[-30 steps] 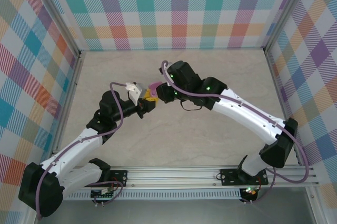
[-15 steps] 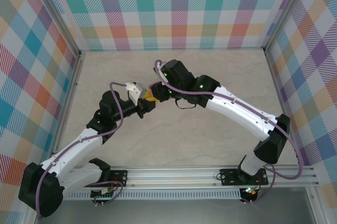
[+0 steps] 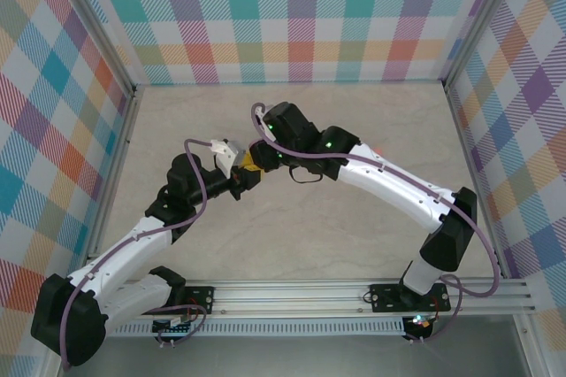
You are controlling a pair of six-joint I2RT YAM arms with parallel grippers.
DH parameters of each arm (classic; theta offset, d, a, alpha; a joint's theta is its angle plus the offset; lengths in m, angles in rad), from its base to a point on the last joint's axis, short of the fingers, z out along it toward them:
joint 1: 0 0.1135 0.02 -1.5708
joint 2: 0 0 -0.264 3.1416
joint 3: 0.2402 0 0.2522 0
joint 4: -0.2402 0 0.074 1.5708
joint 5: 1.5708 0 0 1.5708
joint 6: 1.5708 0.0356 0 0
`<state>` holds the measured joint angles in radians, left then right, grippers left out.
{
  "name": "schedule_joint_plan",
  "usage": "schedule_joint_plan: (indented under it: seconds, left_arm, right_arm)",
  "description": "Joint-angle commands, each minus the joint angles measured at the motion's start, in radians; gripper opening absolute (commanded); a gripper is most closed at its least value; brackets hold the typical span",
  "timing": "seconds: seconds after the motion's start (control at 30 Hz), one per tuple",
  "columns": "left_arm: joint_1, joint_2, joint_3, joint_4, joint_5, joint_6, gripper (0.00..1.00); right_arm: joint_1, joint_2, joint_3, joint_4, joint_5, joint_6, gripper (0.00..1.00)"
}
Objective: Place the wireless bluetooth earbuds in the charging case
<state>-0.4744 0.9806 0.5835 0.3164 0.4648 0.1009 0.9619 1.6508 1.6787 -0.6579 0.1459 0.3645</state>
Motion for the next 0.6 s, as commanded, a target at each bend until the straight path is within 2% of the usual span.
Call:
schedule_joint_plan:
  seconds: [0.0,0.2,0.57]
  left_arm:
    - [0.0,-0.022,0.001,0.056,0.014,0.007,0.17]
    - [0.0,-0.022,0.001,0.055,0.01,0.01,0.17]
    - [0.002,-0.027,-0.005,0.047,0.007,0.016,0.17]
  right_arm:
    - [0.007,0.012,0.027,0.003,0.012,-0.018,0.24]
    - [0.007,0.001,0.035,-0.01,-0.001,-0.017,0.34]
    - [0.007,-0.068,0.043,0.003,0.0,0.0,0.37]
